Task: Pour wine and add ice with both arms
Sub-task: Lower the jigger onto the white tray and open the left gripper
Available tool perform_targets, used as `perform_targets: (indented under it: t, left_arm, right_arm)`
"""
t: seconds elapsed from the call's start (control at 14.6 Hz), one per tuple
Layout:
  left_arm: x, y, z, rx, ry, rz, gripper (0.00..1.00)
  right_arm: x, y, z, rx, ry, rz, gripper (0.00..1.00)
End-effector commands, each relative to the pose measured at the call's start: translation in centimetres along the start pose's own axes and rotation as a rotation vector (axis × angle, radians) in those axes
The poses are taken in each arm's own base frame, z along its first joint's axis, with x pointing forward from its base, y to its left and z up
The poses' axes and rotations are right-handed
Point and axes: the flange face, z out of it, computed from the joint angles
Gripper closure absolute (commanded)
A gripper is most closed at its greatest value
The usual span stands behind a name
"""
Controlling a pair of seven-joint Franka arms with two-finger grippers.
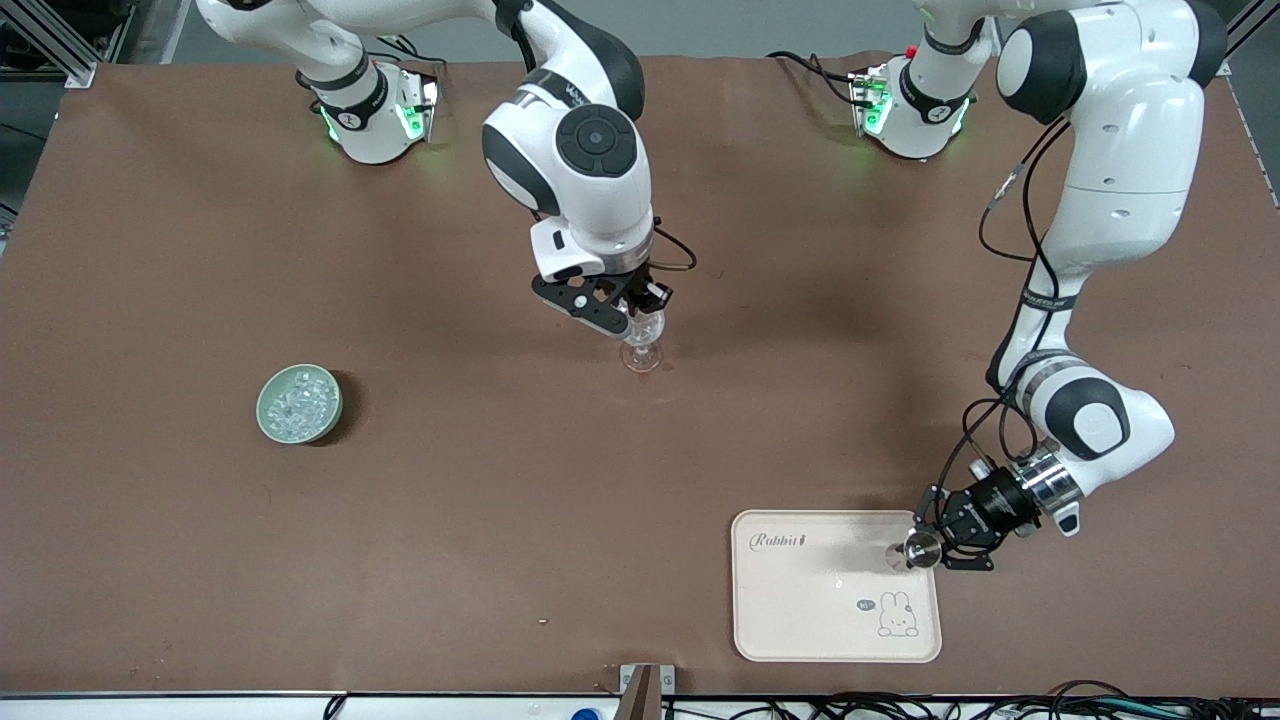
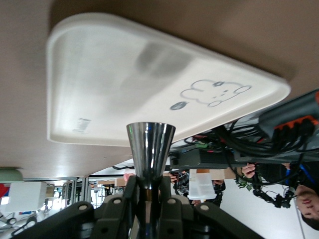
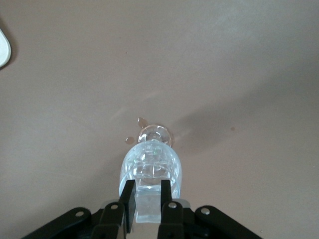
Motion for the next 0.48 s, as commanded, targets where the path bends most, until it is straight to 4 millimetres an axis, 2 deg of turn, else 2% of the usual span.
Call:
perform_targets:
  t: [0.0,0.14,0.34,0.41]
  left_arm:
    - [0.8,1.6,1.3,-0.033,-0.019,-0.007,0.99]
    - [1.1,1.9,1.8,-0.051,-0.022,-0.028,0.99]
    - [0.6,0.5,4.0,-0.093,-0.01,-0.052,0.99]
    - [0.7,0.1,4.5,-0.094,-0.009,-0.058,0.95]
  right_arm:
    - [-0.9,-0.2,0.5,-0.017,0.007,0.002,0.98]
    - [-1.1,0.0,1.1,-0.028,0.006,0.0,0.98]
    - [-1.5,-0.1,1.3,-0.032,0.002,-0.007,0.95]
    - [-1.5,-0.1,1.5,-0.035,0.003,-0.008,0.94]
